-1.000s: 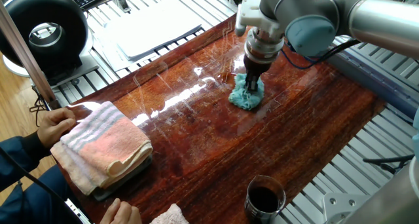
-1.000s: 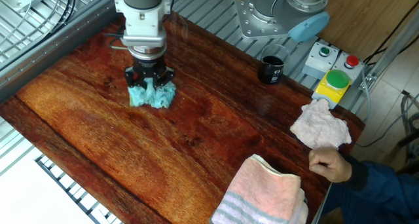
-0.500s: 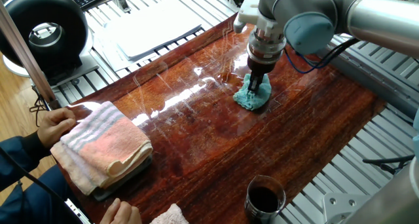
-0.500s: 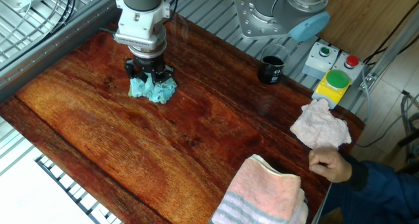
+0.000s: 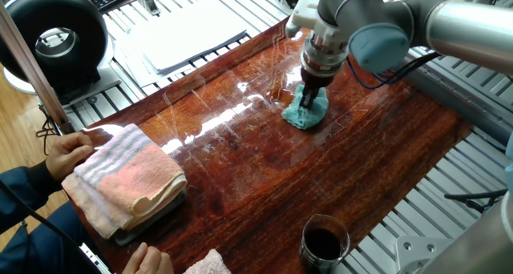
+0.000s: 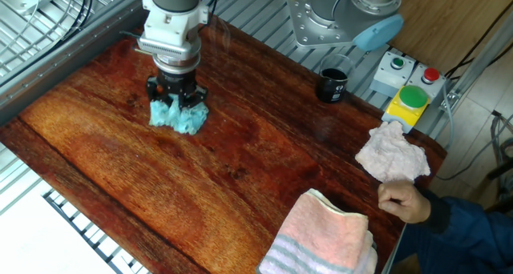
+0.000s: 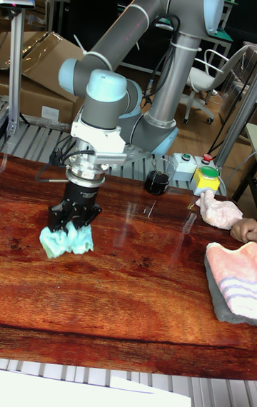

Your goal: Clean the table with a cloth

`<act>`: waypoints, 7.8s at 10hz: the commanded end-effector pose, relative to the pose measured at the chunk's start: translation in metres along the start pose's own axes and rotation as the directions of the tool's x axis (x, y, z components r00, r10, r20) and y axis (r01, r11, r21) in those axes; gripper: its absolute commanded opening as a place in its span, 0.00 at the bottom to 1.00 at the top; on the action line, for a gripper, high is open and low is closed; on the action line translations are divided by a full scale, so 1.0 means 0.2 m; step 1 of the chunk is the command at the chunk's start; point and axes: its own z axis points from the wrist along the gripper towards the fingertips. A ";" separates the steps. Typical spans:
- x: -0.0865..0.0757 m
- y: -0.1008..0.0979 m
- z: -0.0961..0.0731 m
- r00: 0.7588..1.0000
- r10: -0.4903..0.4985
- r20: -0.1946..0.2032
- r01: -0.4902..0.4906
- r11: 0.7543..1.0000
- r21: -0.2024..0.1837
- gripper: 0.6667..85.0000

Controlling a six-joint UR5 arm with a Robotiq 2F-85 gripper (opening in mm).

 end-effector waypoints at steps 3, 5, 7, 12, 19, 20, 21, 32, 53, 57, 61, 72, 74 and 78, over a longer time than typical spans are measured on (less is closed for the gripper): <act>-0.21 0.02 0.09 0.987 -0.065 0.144 0.075 0.995 -0.065 0.00; -0.23 0.03 0.10 0.988 -0.077 0.136 0.090 0.992 -0.093 0.00; -0.20 -0.03 -0.05 0.991 -0.099 0.094 0.110 0.987 -0.121 0.00; -0.13 -0.07 -0.05 0.997 -0.068 0.037 0.071 0.992 -0.105 0.00; -0.25 0.22 0.06 0.999 0.034 0.034 -0.027 0.981 -0.191 0.00; -0.22 0.33 0.05 0.997 0.072 0.006 -0.069 0.966 -0.248 0.00; -0.17 0.40 0.02 0.995 0.100 -0.026 -0.103 0.951 -0.290 0.00; -0.14 0.05 -0.08 0.995 -0.099 -0.027 0.099 0.995 0.001 0.00; -0.25 0.42 -0.04 0.982 0.159 -0.105 -0.178 0.959 -0.219 0.00; -0.13 -0.08 0.01 0.985 -0.169 -0.044 0.166 0.984 -0.057 0.00; -0.17 -0.46 0.03 0.885 -0.462 -0.047 0.464 0.876 0.132 0.00; -0.19 0.20 -0.04 0.995 -0.011 -0.099 0.002 0.995 -0.097 0.00; -0.23 0.43 -0.09 0.982 0.139 -0.127 -0.161 0.971 -0.178 0.00; -0.33 0.86 -0.23 0.821 0.503 -0.269 -0.566 0.775 -0.280 0.01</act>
